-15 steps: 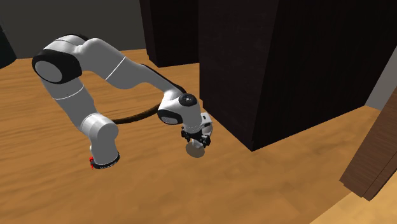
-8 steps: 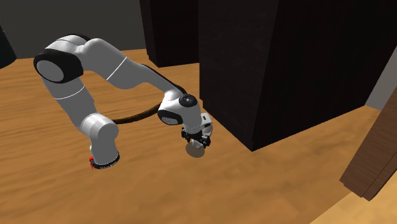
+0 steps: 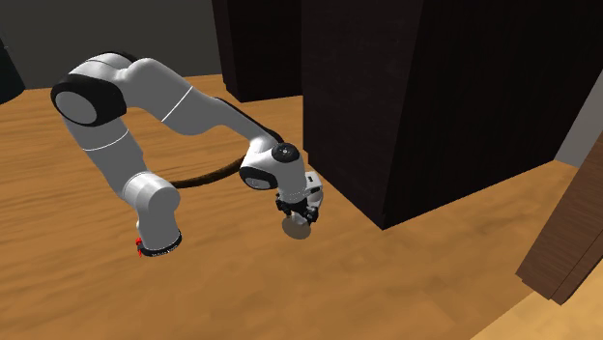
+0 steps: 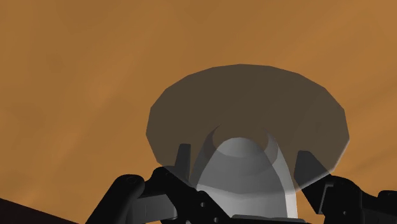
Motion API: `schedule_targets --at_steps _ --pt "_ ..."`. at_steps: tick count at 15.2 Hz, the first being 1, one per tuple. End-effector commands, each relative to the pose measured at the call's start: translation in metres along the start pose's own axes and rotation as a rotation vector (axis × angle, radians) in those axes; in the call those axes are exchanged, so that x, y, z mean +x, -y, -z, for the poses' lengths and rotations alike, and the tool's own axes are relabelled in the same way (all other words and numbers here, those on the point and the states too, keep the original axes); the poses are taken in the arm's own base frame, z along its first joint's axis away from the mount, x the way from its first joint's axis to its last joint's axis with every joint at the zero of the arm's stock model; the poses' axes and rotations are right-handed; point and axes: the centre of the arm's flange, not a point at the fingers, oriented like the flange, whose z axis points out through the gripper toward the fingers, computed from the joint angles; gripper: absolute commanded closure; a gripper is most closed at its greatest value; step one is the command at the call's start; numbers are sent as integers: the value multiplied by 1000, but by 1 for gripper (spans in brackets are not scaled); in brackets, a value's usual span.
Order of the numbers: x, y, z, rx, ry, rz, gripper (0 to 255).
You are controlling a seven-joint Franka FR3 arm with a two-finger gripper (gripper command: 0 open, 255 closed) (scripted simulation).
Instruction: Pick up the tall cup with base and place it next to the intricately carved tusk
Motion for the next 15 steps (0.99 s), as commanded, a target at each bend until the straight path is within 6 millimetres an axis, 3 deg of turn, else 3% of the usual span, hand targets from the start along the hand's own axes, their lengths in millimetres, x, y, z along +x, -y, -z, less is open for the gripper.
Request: schedule_targets --at_steps 1,15 --pt "0 0 0 1 0 1 255" --pt "24 4 64 1 0 1 255"
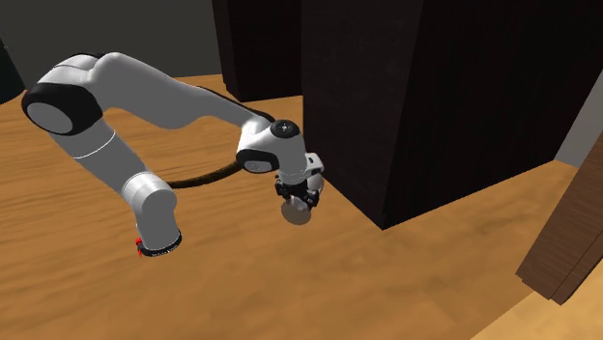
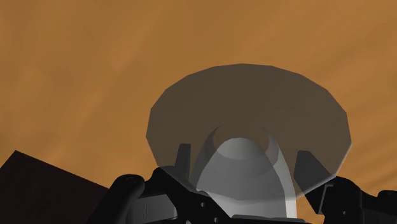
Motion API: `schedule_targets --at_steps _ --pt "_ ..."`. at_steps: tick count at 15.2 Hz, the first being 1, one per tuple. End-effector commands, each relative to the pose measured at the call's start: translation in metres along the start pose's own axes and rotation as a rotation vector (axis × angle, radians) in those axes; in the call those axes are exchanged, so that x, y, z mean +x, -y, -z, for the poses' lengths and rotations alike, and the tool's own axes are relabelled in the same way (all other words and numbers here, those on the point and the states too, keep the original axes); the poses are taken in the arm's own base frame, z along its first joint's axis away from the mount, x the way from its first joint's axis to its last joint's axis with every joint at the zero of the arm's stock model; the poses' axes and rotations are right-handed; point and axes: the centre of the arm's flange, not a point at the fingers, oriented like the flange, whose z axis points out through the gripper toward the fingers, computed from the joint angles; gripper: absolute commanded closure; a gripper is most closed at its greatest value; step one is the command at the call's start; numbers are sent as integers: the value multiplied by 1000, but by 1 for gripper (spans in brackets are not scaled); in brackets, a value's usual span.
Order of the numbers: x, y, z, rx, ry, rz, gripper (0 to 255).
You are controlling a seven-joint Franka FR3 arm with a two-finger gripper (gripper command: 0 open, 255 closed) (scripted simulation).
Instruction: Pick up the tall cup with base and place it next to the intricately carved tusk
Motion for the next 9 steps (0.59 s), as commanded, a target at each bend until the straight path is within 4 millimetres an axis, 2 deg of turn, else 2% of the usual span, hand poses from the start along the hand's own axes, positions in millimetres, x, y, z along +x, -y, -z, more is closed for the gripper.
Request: schedule_targets --at_steps 1,9 --pt "3 1 10 -1 0 0 255" --pt "18 3 49 -1 0 0 255"
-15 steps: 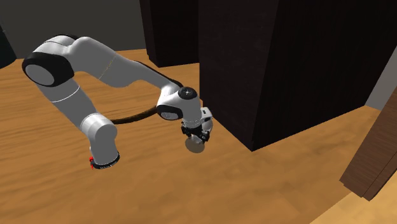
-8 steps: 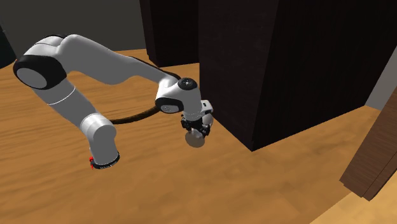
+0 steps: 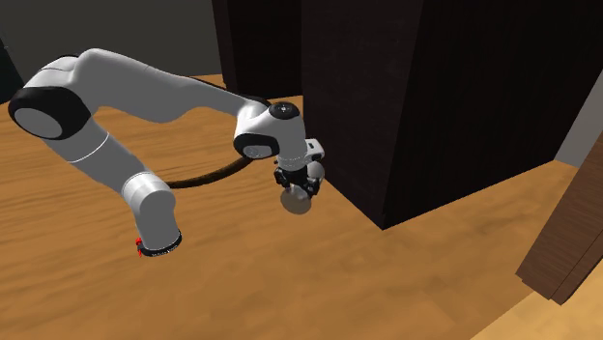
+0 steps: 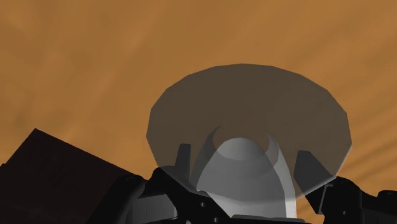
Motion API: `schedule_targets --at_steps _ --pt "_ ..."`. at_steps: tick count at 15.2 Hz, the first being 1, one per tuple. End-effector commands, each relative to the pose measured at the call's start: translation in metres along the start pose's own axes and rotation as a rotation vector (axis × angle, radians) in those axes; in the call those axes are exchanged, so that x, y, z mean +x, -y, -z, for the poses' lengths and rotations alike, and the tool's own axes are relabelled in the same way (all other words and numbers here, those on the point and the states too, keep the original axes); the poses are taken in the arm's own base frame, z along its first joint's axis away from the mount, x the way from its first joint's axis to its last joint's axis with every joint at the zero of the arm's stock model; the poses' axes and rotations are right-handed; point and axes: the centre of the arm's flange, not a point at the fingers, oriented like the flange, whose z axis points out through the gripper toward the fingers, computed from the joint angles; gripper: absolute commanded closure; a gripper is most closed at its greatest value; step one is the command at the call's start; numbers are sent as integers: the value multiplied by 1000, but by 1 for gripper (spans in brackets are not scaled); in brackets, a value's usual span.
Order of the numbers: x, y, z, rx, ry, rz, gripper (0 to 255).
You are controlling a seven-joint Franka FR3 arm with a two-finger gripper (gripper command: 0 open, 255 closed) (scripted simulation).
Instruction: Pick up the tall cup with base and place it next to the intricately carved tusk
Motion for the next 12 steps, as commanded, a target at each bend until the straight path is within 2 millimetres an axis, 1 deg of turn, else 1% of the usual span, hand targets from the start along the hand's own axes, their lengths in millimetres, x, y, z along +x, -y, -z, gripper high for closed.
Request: schedule_targets --at_steps 1,11,12 --pt "5 1 11 -1 0 0 255" --pt "23 4 60 -1 0 0 255" --pt "25 17 58 -1 0 0 255"
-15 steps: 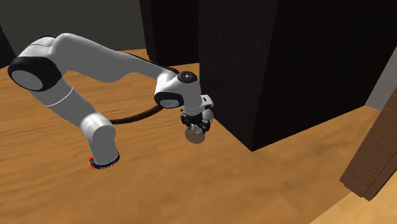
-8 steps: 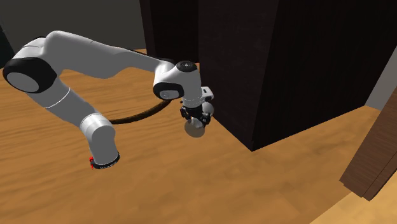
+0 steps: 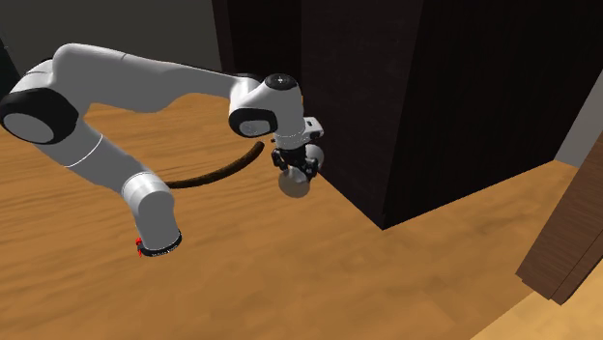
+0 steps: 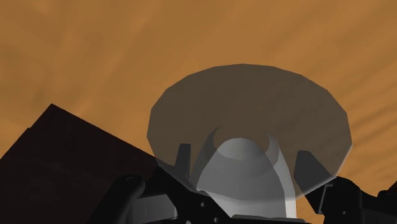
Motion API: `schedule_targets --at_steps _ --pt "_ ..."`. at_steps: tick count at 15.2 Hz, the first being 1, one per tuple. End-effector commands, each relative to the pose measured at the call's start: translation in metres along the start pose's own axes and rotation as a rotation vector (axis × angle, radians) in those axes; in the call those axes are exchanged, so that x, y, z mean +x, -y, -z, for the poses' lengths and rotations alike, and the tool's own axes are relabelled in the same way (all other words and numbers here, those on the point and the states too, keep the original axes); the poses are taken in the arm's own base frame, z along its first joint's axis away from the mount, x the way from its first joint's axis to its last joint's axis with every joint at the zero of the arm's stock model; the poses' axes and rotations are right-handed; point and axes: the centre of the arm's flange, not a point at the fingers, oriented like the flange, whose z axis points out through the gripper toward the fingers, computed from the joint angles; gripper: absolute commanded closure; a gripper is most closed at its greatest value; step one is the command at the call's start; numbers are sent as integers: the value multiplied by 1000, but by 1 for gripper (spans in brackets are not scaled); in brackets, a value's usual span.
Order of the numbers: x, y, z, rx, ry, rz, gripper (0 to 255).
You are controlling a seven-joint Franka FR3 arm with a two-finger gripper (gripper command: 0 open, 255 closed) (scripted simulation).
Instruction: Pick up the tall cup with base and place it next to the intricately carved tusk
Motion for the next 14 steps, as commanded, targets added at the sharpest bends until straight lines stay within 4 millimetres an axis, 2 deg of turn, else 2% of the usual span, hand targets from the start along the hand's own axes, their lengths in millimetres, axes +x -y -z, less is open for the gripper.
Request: schedule_targets --at_steps 1,14 --pt "3 20 -1 -1 0 0 255" --pt "21 190 -17 -1 0 0 255"
